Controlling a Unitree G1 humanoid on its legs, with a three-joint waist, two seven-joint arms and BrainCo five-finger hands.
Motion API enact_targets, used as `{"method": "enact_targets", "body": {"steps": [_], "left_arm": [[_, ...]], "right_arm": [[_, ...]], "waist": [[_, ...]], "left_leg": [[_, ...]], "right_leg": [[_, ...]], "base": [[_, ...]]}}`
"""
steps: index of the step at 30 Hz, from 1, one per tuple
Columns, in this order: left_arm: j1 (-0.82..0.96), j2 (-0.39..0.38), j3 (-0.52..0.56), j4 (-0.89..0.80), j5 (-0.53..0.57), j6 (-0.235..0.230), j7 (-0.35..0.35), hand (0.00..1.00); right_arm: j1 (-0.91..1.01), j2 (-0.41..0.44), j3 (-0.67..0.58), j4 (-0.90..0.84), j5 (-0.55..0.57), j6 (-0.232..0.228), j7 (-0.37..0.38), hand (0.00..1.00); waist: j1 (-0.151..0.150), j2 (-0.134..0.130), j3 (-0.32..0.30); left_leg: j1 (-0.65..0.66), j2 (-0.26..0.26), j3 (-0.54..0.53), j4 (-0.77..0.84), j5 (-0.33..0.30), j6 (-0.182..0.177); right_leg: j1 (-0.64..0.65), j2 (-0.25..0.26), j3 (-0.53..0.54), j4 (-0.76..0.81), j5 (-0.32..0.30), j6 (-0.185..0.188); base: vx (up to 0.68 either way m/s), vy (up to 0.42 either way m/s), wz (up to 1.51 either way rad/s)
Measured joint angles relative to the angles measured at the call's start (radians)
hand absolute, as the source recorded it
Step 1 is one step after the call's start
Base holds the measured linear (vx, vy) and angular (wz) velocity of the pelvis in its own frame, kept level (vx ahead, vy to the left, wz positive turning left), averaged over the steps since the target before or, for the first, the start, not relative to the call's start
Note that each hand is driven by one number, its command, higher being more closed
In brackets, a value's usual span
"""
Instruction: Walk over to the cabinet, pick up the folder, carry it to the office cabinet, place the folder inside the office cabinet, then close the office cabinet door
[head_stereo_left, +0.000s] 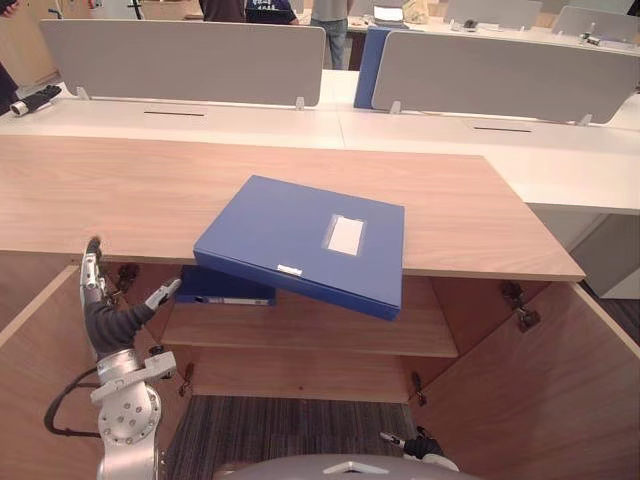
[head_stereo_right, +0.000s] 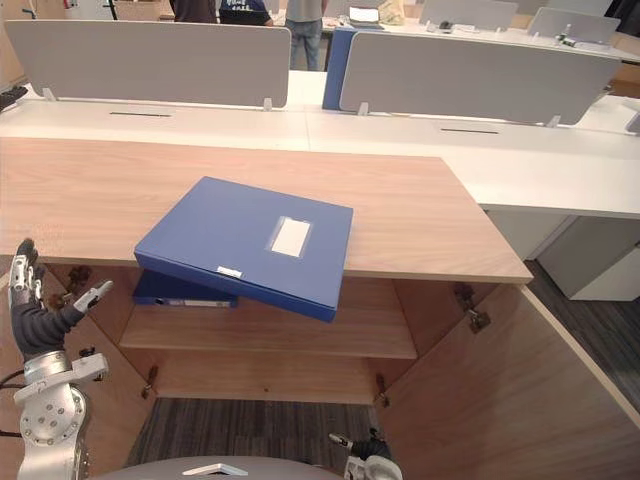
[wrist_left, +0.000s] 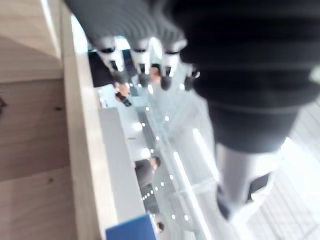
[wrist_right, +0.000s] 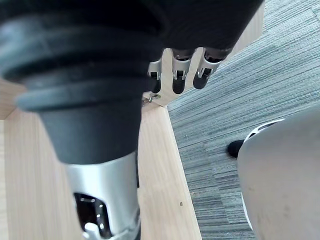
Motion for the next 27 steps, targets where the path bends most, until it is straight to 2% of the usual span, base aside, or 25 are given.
{"method": "enact_targets", "body": {"steps": [8,11,17,22,27], "left_arm": [[-0.028,0.107,-0.093,-0.042,0.132,-0.016,-0.011,0.0],[-0.045,0.146,-0.13,-0.045,0.155,-0.02,-0.019,0.0],[-0.073,0.216,-0.206,-0.087,0.186,-0.046,-0.044,0.0],[-0.083,0.271,-0.265,-0.109,0.207,-0.058,-0.052,0.0],[-0.099,0.329,-0.325,-0.11,0.225,-0.072,-0.091,0.0]], "right_arm": [[-0.009,-0.028,0.017,0.002,0.0,-0.002,0.0,0.0],[-0.012,-0.05,0.038,0.002,-0.001,-0.003,0.0,0.0],[-0.02,-0.071,0.04,0.018,-0.001,-0.003,0.0,0.0],[-0.028,-0.087,0.046,0.039,-0.001,-0.002,0.0,0.0],[-0.011,-0.095,0.048,0.046,-0.002,0.0,0.0,0.0]], "waist": [[-0.026,0.019,0.002],[-0.031,0.031,0.002],[-0.041,0.039,0.001],[-0.047,0.039,0.002],[-0.054,0.039,0.001]], "left_leg": [[0.003,0.0,0.01,0.0,-0.001,-0.001],[0.002,0.0,0.023,-0.002,-0.001,-0.002],[0.002,0.0,0.036,-0.003,-0.002,-0.002],[0.002,0.003,0.043,-0.004,-0.002,-0.002],[0.003,0.004,0.061,-0.013,-0.001,-0.002]], "right_leg": [[-0.004,0.003,0.02,-0.003,0.005,-0.003],[-0.014,0.004,0.035,-0.003,0.012,-0.001],[-0.015,0.008,0.049,-0.018,0.025,-0.002],[-0.014,0.011,0.055,-0.028,0.032,-0.005],[-0.011,0.016,0.074,-0.061,0.052,-0.012]], "base": [[-0.02,0.013,-0.06],[-0.01,0.017,-0.13],[-0.01,0.015,-0.09],[-0.01,0.007,-0.04],[-0.01,0.013,-0.11]]}}
